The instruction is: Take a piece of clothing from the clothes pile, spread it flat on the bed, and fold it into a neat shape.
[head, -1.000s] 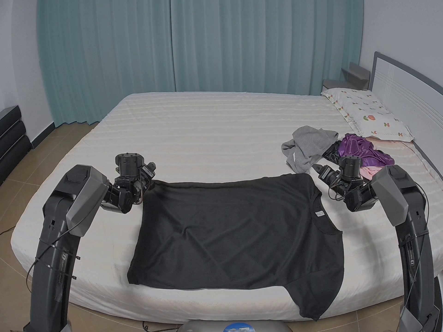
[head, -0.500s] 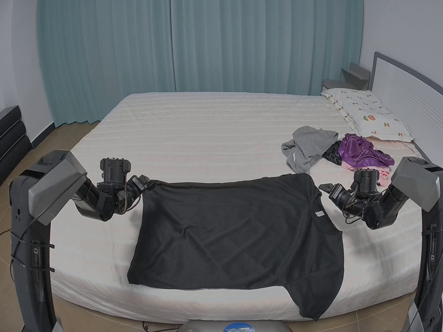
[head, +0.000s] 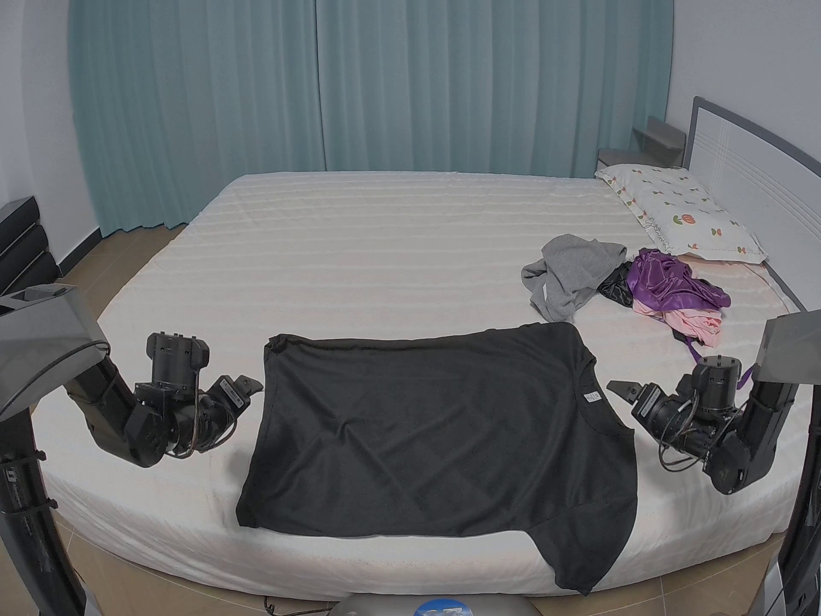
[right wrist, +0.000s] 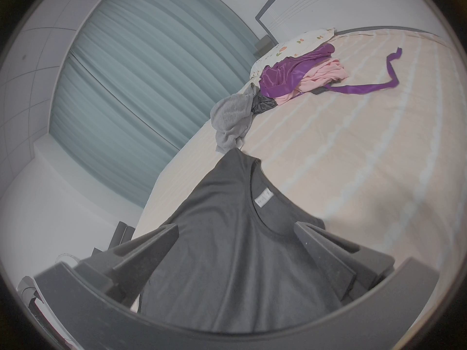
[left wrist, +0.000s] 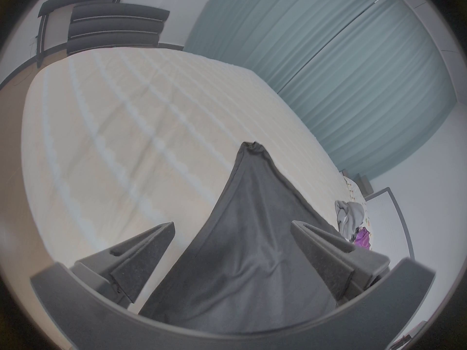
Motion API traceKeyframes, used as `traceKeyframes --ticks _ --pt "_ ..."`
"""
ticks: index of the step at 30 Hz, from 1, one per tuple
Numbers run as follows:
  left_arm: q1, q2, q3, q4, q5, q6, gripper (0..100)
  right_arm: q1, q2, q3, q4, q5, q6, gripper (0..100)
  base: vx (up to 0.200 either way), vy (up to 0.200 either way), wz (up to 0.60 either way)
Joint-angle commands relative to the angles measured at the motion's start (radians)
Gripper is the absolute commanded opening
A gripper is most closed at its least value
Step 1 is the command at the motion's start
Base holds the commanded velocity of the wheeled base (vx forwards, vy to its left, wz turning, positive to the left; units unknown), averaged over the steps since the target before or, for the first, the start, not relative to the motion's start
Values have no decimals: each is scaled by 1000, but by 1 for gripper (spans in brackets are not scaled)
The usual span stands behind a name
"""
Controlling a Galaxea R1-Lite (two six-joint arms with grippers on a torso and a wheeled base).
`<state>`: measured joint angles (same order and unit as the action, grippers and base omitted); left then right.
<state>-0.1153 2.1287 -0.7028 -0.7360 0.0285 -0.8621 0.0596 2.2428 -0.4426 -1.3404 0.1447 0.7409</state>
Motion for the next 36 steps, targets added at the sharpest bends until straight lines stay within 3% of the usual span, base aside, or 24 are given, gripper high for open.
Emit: traceKeyframes --ticks 1,13,26,36 --pt "-20 -70 140 -40 -12 -31 100 17 -17 143 -60 3 25 100 0 0 0" --pt "-46 8 252 -229 -22 -66 100 46 54 246 -213 0 69 100 0 0 0" --pt "-64 8 287 -240 -22 -64 100 49 69 266 -221 9 78 100 0 0 0" --pt "-70 7 293 -240 -22 -67 100 59 75 271 -221 9 78 100 -200 0 0"
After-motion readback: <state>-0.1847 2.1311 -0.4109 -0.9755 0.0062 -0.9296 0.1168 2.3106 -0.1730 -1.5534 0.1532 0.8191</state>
